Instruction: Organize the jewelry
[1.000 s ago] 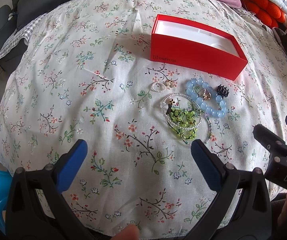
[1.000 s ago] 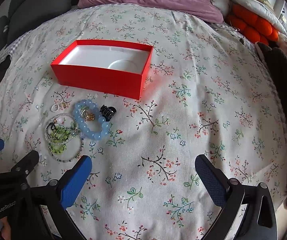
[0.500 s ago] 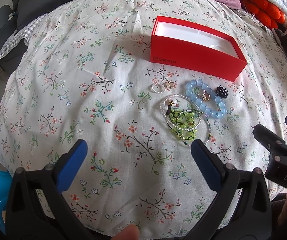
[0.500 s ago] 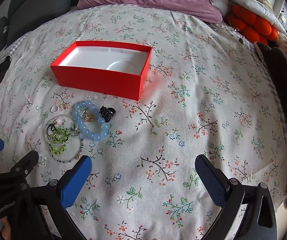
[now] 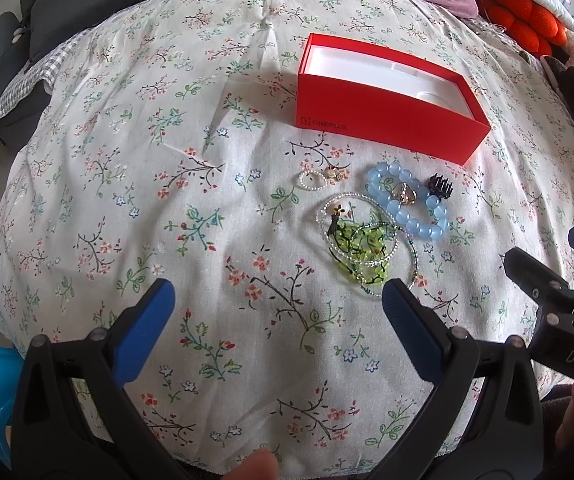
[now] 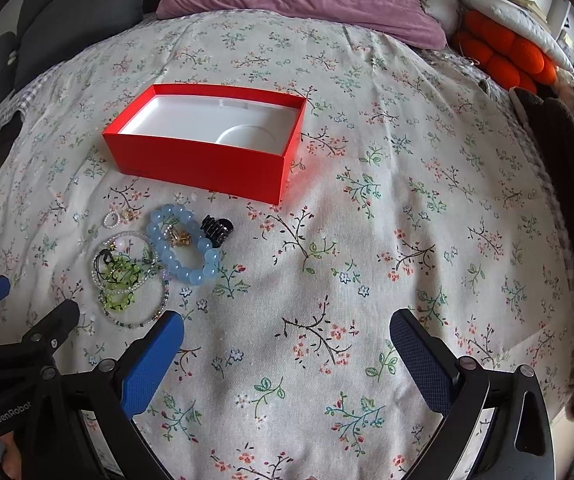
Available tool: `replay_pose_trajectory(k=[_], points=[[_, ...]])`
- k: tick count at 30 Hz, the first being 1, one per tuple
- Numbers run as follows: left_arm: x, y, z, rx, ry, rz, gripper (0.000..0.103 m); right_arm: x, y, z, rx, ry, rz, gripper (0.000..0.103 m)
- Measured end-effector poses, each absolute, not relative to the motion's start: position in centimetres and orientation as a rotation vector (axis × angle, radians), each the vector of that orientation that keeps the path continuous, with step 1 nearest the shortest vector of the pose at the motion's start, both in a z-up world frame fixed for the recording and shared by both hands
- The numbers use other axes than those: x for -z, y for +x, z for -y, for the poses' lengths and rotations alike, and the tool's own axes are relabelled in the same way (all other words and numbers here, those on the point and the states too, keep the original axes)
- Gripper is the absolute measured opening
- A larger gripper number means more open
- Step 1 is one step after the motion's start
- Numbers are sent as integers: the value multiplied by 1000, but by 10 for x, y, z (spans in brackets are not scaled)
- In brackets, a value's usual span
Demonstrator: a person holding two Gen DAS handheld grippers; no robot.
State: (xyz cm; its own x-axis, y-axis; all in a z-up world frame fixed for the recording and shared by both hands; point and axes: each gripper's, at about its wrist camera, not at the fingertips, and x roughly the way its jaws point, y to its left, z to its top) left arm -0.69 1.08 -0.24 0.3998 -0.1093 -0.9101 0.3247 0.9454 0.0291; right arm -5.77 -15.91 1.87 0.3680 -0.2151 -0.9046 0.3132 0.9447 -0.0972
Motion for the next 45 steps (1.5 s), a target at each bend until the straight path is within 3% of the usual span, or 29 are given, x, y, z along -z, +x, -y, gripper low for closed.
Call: replay_pose_trajectory(k=[17, 24, 28, 32, 34, 37, 45], points=[[-7, 30, -16, 396, 215, -1170, 103, -16, -28, 184, 211, 185, -1207, 103], [-9, 61, -15, 472, 225, -1180, 96, -16, -8, 203, 210, 252, -1250, 103], [10, 72, -21, 550, 133, -1250, 78, -16, 0, 201, 205, 244, -1269, 102], [21, 67, -20, 656, 102, -1290, 73, -4, 4, 200, 156, 280, -1313, 97], [26, 67, -18, 679, 97, -1305, 57, 1, 7, 201, 149, 283, -1323, 91], [35, 72, -15, 688, 50, -1353, 43, 8, 10, 205, 161, 311, -1334, 88], [40, 87, -9, 657, 7, -1355, 33, 9, 17, 194, 154, 307, -1316, 88]])
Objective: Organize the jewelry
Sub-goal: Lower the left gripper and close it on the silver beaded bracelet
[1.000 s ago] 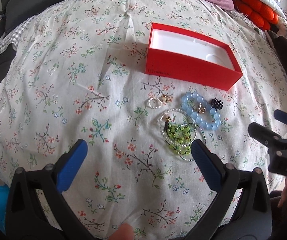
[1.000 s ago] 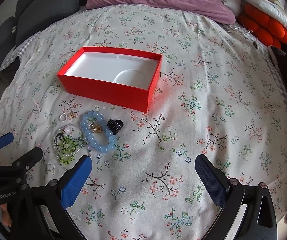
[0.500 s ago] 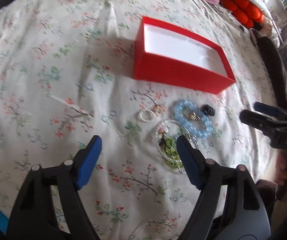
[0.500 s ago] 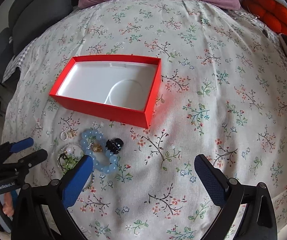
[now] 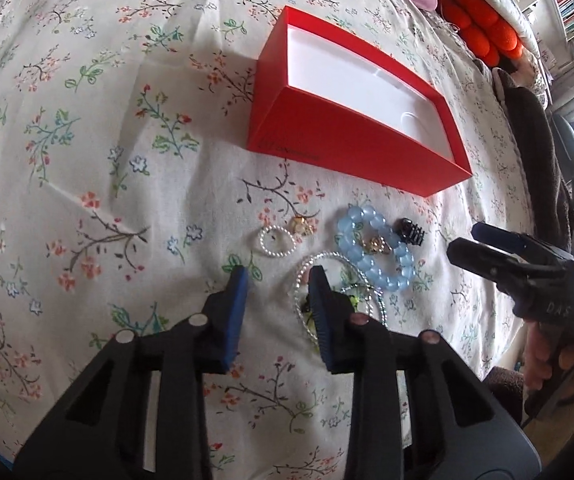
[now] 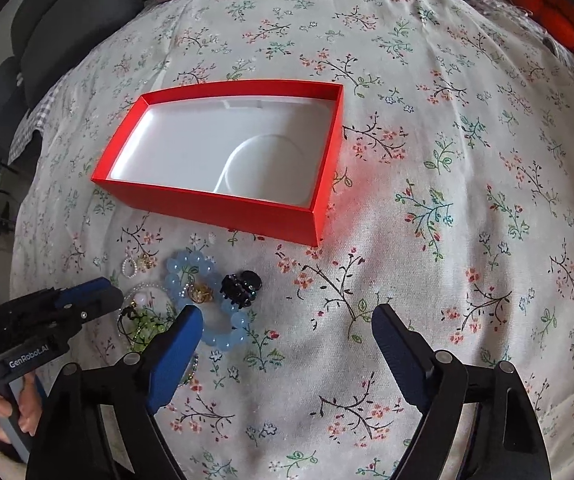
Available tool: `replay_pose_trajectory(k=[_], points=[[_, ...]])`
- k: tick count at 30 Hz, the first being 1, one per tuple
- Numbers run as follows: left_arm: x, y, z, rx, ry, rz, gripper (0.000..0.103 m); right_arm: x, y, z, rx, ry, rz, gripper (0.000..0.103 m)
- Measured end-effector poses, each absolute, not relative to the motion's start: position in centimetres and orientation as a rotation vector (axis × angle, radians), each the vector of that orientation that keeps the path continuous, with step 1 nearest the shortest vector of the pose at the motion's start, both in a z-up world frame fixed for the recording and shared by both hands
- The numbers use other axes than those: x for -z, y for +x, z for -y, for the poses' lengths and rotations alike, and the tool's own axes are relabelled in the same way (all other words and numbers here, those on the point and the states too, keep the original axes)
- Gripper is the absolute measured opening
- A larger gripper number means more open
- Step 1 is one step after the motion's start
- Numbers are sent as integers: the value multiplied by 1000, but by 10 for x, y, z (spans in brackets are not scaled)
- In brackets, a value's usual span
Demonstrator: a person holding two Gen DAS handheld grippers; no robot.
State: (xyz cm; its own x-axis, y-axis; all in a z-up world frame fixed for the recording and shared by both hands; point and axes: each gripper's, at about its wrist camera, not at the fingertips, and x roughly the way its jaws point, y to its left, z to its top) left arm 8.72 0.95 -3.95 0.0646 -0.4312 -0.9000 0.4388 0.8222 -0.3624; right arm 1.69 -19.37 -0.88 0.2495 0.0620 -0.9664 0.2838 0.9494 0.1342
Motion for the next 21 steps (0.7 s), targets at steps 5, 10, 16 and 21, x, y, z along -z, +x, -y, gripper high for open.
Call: replay_pose_trajectory(k=[5, 10, 16, 21], points=[[49, 82, -1, 658, 66, -1383, 17, 12, 20, 193, 159, 303, -1314, 88], [50, 74, 7, 669, 124, -1382, 7, 15, 20, 193, 165, 301, -1320, 87], [39, 71, 9, 644, 137, -1338, 6, 17, 19, 194, 166, 300, -1319, 79], [13, 67, -3, 645, 111, -1252, 6, 17, 19, 194, 163, 307, -1312, 75]])
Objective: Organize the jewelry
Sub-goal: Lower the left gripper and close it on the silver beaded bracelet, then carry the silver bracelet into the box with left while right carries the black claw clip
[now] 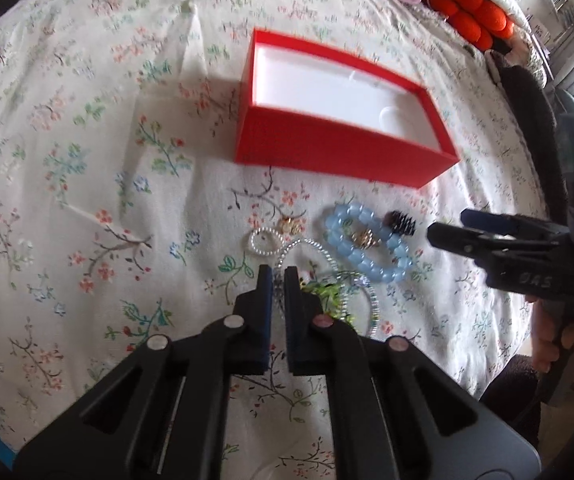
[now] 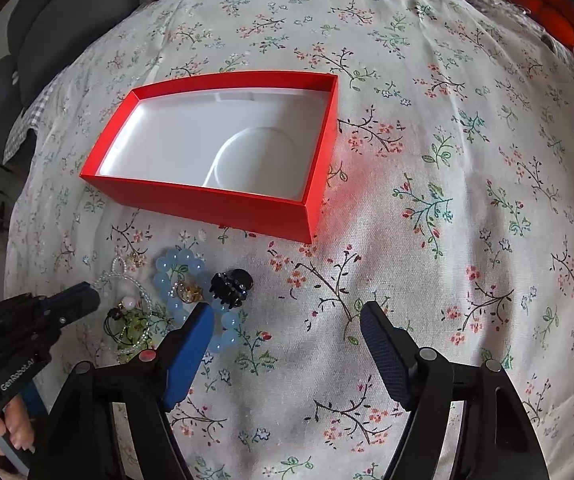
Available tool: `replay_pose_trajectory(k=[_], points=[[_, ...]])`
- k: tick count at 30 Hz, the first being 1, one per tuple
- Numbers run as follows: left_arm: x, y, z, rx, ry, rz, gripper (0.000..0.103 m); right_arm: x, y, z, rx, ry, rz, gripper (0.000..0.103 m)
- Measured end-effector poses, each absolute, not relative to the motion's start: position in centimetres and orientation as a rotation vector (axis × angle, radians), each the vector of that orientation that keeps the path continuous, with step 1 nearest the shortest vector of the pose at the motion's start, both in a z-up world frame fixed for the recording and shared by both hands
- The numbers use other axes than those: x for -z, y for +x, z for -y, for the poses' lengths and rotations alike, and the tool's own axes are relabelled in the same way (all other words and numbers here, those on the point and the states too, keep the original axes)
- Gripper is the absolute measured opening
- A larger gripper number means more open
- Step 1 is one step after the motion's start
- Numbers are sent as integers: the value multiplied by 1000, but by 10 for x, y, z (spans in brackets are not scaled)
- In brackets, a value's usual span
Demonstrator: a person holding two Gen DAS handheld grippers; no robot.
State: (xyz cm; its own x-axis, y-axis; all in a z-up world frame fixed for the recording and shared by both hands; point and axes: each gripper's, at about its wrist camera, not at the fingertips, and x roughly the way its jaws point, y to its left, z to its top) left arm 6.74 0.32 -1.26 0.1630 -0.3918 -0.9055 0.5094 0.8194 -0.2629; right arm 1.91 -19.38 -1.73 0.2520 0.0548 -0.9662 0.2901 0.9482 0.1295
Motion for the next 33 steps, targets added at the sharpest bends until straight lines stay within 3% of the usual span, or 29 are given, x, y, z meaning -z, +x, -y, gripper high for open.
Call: replay_pose_trajectory(k=[5, 7, 11, 18, 21, 33], points=[[-6, 66, -7, 643, 80, -1196, 6, 19, 28, 186, 143, 308, -1304, 73], [-11, 64, -13, 645, 67, -1182, 6, 22, 32, 182, 131, 311, -1307, 65], [-15, 62, -15, 647, 57, -1171, 6, 30, 41, 173, 116, 326, -1326, 60], [-11, 63, -11, 634, 64, -1189, 6, 39, 54, 163, 117, 331, -1331, 42], [-9, 64, -10, 626, 71, -1193, 6, 38, 55, 163, 102, 345, -1319, 28], [-19, 64, -9, 626, 55, -1169, 6, 21, 41, 167, 82, 356, -1284, 27]])
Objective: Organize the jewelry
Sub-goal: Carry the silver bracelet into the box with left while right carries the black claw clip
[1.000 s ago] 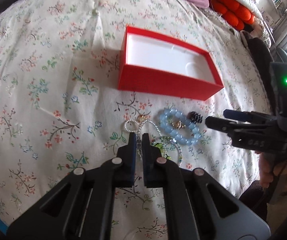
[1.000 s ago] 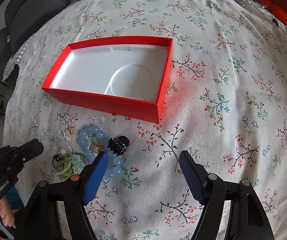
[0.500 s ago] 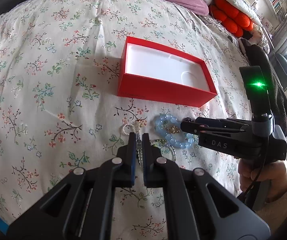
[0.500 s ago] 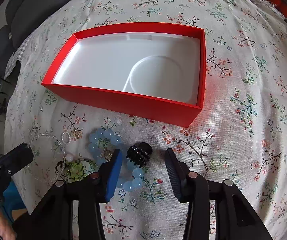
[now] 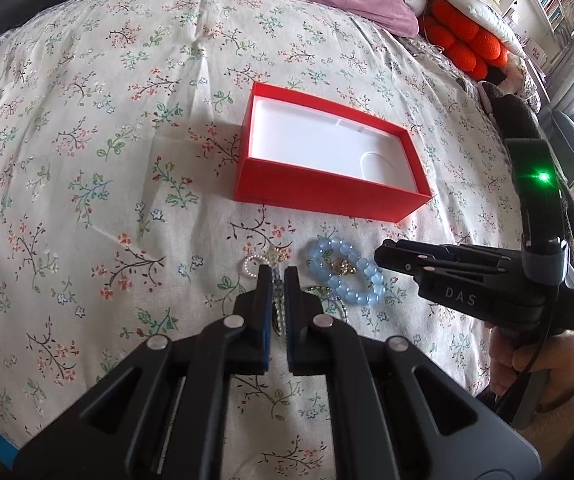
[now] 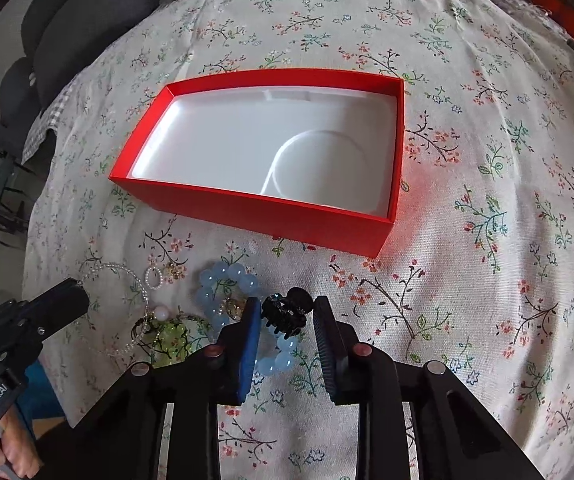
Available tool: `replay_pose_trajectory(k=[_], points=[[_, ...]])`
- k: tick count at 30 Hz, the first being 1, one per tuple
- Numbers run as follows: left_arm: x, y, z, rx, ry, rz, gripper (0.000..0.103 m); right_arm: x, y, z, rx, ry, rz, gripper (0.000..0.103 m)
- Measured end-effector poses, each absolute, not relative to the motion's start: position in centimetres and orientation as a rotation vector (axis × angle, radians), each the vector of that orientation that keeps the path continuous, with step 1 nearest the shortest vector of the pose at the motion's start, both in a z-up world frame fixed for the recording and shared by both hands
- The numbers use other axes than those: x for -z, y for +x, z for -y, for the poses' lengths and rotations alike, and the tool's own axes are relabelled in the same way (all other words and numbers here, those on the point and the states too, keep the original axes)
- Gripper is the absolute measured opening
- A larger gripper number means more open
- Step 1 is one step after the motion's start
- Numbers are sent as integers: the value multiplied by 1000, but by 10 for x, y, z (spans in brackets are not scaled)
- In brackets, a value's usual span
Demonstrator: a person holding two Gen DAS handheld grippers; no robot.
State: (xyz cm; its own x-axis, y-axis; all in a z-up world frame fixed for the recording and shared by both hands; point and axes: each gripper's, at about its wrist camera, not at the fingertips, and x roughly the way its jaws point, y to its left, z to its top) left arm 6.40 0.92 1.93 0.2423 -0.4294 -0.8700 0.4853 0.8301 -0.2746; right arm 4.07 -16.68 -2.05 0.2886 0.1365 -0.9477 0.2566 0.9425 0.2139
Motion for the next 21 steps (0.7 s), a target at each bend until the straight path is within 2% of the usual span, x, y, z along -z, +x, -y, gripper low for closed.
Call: replay_pose_trajectory(k=[9, 15, 21], points=[[-48, 64, 7, 661, 14, -1093, 6, -15, 33, 171, 51, 395, -1196, 27], [-67, 76, 26, 740, -115, -1033, 7, -43, 36, 189, 57, 464, -1091, 27], [-69, 96, 50, 803, -218, -961, 7, -44, 51, 204, 99, 531, -1037, 27]])
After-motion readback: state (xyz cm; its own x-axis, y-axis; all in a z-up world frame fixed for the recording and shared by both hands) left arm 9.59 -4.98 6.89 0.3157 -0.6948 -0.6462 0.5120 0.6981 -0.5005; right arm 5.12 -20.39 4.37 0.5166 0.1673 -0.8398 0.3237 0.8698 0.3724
